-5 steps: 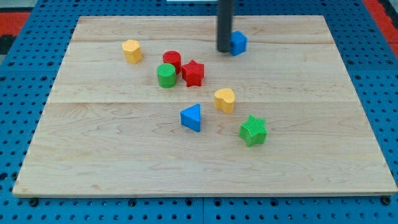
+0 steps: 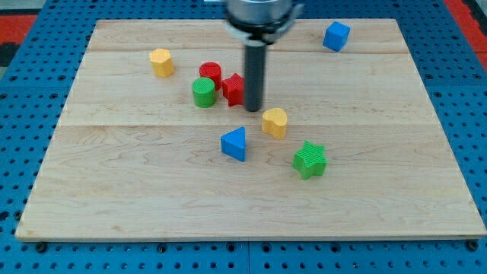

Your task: Push the red star towards the blue cube

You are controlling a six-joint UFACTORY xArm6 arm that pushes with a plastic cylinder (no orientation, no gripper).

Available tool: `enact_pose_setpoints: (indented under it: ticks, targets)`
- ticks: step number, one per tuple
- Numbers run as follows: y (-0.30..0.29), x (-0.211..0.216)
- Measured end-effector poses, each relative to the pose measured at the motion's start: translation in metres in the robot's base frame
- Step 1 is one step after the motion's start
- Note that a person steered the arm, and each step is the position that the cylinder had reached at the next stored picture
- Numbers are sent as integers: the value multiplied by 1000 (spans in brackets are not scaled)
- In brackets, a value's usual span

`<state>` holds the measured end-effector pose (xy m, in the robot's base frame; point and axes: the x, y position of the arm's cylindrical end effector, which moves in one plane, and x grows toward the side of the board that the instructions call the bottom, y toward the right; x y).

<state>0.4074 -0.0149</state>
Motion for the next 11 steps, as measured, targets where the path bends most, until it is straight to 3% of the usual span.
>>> enact_pose_setpoints:
  ticks: [2,4,5,8,9,11]
  targets:
    - [13,-50]
    - [-23,-32]
    - [-36,-56]
    - [85,-103]
    - [46,-97]
    - [61,-162]
